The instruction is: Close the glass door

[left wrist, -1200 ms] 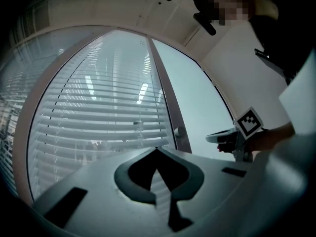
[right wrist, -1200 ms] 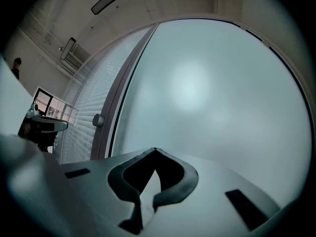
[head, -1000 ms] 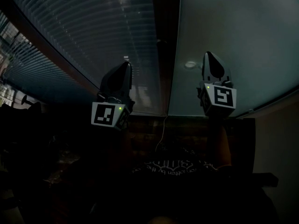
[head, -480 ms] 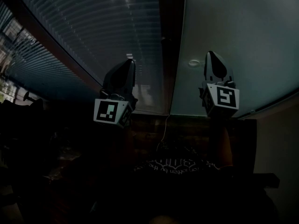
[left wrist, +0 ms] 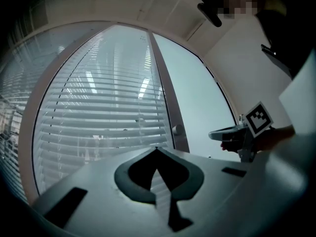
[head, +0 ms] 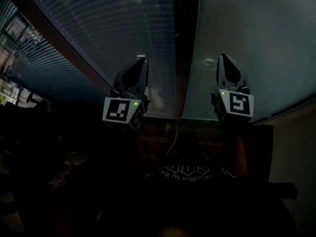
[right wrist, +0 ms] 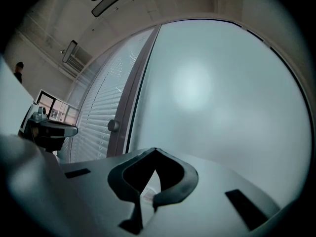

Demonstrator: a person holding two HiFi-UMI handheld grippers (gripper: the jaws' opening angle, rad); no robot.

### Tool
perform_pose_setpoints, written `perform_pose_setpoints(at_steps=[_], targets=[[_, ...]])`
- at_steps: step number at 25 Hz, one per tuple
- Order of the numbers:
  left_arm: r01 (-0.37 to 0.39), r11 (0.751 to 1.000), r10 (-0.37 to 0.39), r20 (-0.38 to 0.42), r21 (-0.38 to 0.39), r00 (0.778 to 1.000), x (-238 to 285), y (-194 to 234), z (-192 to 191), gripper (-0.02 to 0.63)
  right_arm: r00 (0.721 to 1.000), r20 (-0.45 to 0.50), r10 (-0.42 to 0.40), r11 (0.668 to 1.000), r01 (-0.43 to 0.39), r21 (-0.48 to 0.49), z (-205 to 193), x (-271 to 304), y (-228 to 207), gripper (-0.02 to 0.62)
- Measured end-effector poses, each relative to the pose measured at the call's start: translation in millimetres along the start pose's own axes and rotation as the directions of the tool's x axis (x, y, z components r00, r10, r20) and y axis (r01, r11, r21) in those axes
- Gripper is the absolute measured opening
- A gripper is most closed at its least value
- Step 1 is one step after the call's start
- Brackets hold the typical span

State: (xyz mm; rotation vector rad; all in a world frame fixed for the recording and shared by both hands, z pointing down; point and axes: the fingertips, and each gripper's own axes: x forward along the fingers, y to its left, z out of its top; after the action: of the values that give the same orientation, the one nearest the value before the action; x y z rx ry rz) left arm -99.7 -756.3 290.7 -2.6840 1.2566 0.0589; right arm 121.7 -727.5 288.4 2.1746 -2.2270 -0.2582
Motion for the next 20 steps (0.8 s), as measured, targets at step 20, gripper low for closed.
perform_pose_setpoints(at_steps=[20], targets=[[-0.018, 1.0, 0.018, -0.002, -0.006, 1.0, -10.5, 5.3, -1.2, 0.002, 1.0, 0.008, 0.008, 1.0, -0.008, -0.009, 2.4, -5.1, 3.0, 0.002]])
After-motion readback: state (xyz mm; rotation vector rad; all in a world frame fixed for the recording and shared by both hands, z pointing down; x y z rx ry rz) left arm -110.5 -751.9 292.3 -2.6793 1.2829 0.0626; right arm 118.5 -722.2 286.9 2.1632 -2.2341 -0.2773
